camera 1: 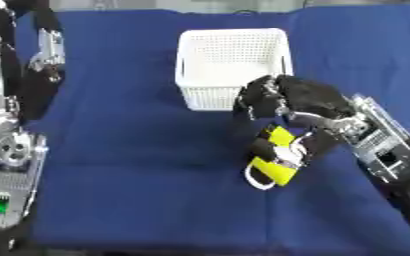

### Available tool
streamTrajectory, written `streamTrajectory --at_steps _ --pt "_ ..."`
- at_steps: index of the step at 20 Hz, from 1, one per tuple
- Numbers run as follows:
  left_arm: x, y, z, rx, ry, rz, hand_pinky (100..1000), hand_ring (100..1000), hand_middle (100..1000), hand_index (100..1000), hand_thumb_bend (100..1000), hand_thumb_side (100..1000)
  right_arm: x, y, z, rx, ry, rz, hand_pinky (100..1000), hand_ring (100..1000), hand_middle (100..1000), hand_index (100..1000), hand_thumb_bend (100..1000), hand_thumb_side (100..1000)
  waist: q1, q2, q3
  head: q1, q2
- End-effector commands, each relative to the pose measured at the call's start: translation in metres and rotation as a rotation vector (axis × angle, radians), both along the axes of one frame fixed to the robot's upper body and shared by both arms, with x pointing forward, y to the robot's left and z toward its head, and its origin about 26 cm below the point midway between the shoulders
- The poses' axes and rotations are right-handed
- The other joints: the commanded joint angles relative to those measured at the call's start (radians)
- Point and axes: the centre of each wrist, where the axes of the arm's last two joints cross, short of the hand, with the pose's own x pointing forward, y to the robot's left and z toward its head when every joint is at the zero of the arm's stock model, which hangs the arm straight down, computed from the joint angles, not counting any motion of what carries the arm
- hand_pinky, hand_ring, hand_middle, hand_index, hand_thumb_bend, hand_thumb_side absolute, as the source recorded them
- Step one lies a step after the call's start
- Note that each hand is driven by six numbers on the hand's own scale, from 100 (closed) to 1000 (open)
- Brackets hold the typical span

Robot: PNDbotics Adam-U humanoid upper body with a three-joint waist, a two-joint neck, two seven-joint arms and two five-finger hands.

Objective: Pick up objects on the table and place them in the box.

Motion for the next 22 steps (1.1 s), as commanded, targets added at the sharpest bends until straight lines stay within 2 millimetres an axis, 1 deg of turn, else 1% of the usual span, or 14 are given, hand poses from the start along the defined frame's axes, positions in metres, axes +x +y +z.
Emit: streamTrajectory --at_steps 1,20,22 --pt "-0.002 0.001 0.007 0.012 -0.028 -0.001 900 751 774 824 100 705 0.002 -0.001 0.002 -0.203 -0.126 0.161 592 533 538 684 185 1000 -0.002 -0.014 0.002 -0.007 -0.003" --pt "-0.002 0.001 0.007 0.012 -0.029 -0.003 899 751 773 823 100 704 0.004 0.000 -0.010 -0.257 -0.120 0.142 593 524 529 678 177 1000 0.001 -0.011 0.002 -0.010 -0.003" --pt "-0.001 0.001 0.007 0.012 -0.029 -0.003 899 751 773 823 100 704 0.004 0.000 -0.011 -0.257 -0.120 0.141 590 509 515 665 177 1000 0.000 -0.011 0.002 -0.011 -0.003"
